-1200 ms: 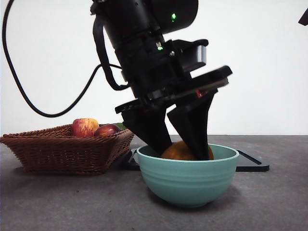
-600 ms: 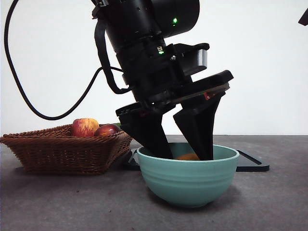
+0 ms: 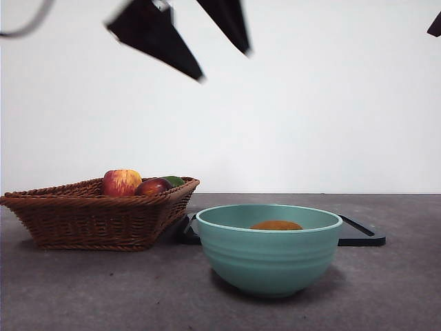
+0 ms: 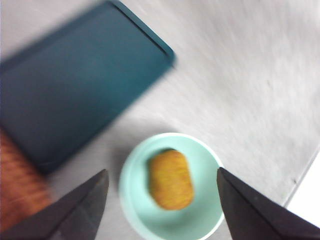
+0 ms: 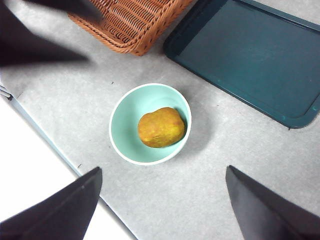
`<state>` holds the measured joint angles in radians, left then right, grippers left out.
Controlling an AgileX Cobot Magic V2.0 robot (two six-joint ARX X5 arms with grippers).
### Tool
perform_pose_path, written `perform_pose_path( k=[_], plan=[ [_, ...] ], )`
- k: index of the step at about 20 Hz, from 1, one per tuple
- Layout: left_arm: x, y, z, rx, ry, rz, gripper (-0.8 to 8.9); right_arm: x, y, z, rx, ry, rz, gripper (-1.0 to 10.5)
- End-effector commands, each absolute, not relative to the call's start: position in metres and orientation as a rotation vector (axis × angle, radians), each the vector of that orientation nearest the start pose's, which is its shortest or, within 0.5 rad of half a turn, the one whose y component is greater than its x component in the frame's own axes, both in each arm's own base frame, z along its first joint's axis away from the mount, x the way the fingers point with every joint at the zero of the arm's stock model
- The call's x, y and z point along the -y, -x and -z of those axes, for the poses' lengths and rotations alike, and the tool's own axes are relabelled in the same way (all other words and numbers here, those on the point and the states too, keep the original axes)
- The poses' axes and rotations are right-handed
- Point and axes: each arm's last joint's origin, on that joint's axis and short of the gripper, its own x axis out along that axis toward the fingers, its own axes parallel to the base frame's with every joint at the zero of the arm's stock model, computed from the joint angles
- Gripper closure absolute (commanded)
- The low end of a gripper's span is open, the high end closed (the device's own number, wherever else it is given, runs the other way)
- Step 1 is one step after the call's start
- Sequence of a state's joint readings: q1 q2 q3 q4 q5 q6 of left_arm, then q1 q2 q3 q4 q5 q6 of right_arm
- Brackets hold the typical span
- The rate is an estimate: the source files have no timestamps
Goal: Pick up the wifruite, put it on the bowl, pick up the plate, put it on desk
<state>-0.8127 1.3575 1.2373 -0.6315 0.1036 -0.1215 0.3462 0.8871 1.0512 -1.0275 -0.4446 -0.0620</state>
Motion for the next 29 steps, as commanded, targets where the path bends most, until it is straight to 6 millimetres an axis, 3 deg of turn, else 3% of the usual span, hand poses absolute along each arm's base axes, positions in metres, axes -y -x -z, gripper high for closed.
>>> perform_pose_path(
  k=[1, 6, 11, 17, 26, 29],
  plan=[
    [0.189, -0.193, -0.346, -0.725, -0.118, 0.786, 4.66, -0.063, -0.135, -0.340, -0.845, 0.006, -0.769, 5.5],
    [0.133, -0.184, -0.368, -0.669, -0.048, 0.653, 4.69, -0.063, -0.135, -0.340, -0.844, 0.008, -0.769, 5.5],
    [0.106, -0.160, -0.342, -0.712, 0.008, 0.699, 4.69, -0.063, -0.135, -0.341, -0.838, 0.011, -0.771, 5.5],
    [0.100, -0.136, -0.297, -0.879, 0.085, 0.971, 4.69, -0.063, -0.136, -0.341, -0.835, 0.010, -0.771, 5.5],
    [0.100, -0.135, -0.295, -0.892, 0.070, 0.974, 4.69, -0.063, -0.135, -0.338, -0.884, -0.033, -0.749, 5.5],
    [0.100, -0.135, -0.295, -0.892, 0.070, 0.974, 4.69, -0.066, -0.137, -0.321, -0.950, -0.086, -0.727, 5.6]
  ],
)
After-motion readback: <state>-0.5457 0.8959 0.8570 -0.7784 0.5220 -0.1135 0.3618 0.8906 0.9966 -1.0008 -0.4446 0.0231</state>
